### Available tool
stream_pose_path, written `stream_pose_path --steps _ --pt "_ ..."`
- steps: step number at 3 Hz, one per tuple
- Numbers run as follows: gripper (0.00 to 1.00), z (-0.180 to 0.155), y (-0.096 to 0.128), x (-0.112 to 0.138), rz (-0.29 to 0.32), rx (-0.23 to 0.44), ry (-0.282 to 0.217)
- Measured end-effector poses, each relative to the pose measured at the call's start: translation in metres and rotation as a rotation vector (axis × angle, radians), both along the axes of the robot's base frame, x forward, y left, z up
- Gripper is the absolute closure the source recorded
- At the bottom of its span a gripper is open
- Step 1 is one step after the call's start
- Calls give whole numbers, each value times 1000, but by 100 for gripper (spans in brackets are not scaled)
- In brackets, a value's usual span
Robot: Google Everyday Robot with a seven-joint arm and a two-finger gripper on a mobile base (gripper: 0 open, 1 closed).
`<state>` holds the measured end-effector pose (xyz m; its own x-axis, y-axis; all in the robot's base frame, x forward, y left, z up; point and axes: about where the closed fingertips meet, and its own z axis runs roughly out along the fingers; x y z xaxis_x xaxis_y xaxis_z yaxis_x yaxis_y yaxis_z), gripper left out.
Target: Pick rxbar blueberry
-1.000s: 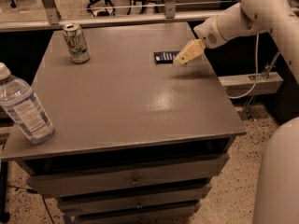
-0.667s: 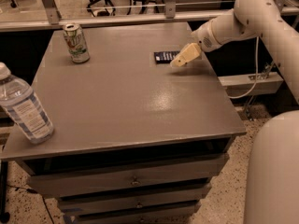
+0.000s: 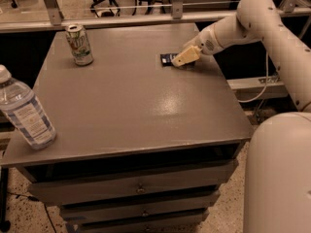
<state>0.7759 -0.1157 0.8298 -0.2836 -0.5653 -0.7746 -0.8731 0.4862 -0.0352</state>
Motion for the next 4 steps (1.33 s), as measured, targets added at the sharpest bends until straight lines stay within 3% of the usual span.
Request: stream_pose_path --steps 2,3,4 --pt "86 -1 2 -13 46 1 13" --pt "100 20 0 -30 89 15 -1" --pt "100 58 4 -46 141 62 -15"
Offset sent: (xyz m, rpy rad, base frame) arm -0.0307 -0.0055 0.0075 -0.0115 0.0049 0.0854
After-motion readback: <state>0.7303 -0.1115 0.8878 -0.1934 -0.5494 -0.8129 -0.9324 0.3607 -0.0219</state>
